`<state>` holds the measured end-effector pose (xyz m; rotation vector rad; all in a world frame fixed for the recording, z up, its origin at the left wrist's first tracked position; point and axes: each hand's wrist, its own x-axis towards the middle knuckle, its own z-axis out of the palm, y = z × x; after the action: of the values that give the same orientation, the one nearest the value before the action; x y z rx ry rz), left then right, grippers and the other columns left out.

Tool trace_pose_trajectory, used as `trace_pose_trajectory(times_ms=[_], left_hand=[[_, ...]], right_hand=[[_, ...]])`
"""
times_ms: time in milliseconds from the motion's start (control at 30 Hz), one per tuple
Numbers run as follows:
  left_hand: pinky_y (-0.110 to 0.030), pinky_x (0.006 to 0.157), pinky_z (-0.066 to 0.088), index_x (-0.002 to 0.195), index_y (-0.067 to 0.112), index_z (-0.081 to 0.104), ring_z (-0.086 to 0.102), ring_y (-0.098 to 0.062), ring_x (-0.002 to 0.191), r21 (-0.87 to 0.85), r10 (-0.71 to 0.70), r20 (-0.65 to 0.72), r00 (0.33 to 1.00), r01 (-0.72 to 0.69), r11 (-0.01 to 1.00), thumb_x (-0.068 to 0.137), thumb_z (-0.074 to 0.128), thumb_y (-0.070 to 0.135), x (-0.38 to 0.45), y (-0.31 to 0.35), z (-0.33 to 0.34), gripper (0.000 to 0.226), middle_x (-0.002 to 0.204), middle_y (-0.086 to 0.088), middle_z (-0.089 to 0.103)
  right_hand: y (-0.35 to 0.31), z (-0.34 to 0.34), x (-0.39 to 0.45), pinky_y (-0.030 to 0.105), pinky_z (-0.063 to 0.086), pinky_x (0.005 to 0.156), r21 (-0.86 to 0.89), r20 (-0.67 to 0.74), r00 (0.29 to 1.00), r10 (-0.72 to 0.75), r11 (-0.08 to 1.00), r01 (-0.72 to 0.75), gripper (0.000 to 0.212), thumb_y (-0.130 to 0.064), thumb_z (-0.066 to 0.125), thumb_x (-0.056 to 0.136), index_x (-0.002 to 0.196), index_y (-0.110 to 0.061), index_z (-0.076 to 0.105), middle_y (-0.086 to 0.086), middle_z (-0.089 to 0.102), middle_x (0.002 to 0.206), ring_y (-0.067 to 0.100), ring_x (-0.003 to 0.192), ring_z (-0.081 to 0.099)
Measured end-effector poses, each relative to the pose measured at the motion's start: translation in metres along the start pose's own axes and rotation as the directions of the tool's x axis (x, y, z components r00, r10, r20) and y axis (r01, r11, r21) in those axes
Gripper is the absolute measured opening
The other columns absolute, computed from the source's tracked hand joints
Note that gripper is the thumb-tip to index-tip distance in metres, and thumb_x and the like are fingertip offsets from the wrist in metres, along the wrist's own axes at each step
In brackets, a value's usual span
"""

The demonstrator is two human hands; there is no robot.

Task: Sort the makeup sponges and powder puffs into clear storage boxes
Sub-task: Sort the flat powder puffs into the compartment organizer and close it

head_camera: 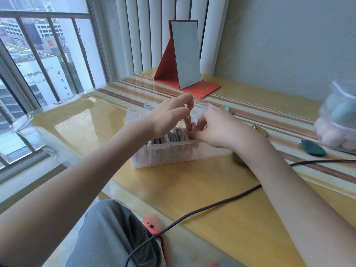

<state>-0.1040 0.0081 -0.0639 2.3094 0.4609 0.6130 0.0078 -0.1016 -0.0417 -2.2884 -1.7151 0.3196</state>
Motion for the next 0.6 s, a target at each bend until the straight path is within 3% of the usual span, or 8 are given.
trace_pose_trajectory(times_ms=[67,100,200,267,467,600], left_hand=[[-0.04,0.07,0.038,0.071,0.022,0.037,0.054,-0.025,0.076,-0.008,0.016,-0.007,1.0,-0.016,1.0,0.07,0.035,0.02,0.0,0.0,0.0,0.002,0.057,0.015,0.054],[-0.039,0.069,0.036,0.07,0.021,0.037,0.05,-0.021,0.073,-0.003,0.022,-0.008,1.0,-0.022,1.0,0.07,0.036,0.02,0.0,0.0,-0.001,0.002,0.057,0.015,0.053],[-0.045,0.069,0.037,0.07,0.021,0.038,0.05,-0.032,0.078,0.036,0.026,-0.001,1.0,-0.026,0.999,0.07,0.035,0.02,0.001,0.002,0.0,0.003,0.063,0.01,0.052],[-0.049,0.071,0.038,0.07,0.02,0.038,0.052,-0.04,0.083,0.041,0.021,0.007,1.0,-0.021,0.999,0.07,0.034,0.02,0.001,0.003,0.0,0.004,0.065,0.006,0.053],[-0.04,0.072,0.041,0.073,0.012,0.046,0.055,-0.028,0.079,0.044,-0.001,-0.036,0.999,0.002,0.999,0.07,0.036,0.018,-0.002,0.006,0.001,0.012,0.068,0.002,0.063],[-0.034,0.07,0.048,0.07,0.004,0.068,0.06,-0.015,0.072,0.045,0.053,-0.146,0.988,-0.047,0.998,0.069,0.042,0.016,-0.005,0.007,-0.003,0.029,0.07,-0.004,0.068]], right_hand=[[0.002,-0.012,-0.004,0.027,0.026,0.044,0.037,0.082,0.997,0.009,0.999,-0.012,0.048,-0.051,0.055,0.091,0.075,-0.009,0.07,-0.004,0.041,0.053,0.013,0.045,0.035],[0.004,-0.017,-0.005,0.024,0.026,0.042,0.075,0.05,0.999,0.005,0.997,-0.009,0.047,-0.052,0.057,0.09,0.076,-0.01,0.073,-0.006,0.037,0.048,0.011,0.044,0.034],[0.004,-0.021,-0.006,0.022,0.026,0.046,0.118,-0.155,0.987,-0.044,0.991,0.063,0.02,-0.038,0.073,0.083,0.072,-0.021,0.072,-0.014,0.038,0.057,0.005,0.053,0.036],[0.001,-0.016,-0.005,0.02,0.027,0.049,0.09,-0.114,0.993,-0.044,0.994,0.055,0.003,-0.026,0.075,0.082,0.08,-0.024,0.074,-0.014,0.041,0.067,0.001,0.06,0.038],[-0.002,-0.006,0.002,0.02,0.033,0.048,-0.032,-0.013,1.0,-0.008,0.999,0.008,0.01,-0.018,0.067,0.089,0.091,-0.022,0.076,-0.007,0.058,0.077,0.008,0.065,0.052],[0.007,-0.013,0.002,0.025,0.038,0.059,0.085,-0.167,0.986,-0.015,0.996,0.03,0.01,-0.023,0.069,0.087,0.088,-0.024,0.078,-0.011,0.059,0.075,0.011,0.073,0.054]])
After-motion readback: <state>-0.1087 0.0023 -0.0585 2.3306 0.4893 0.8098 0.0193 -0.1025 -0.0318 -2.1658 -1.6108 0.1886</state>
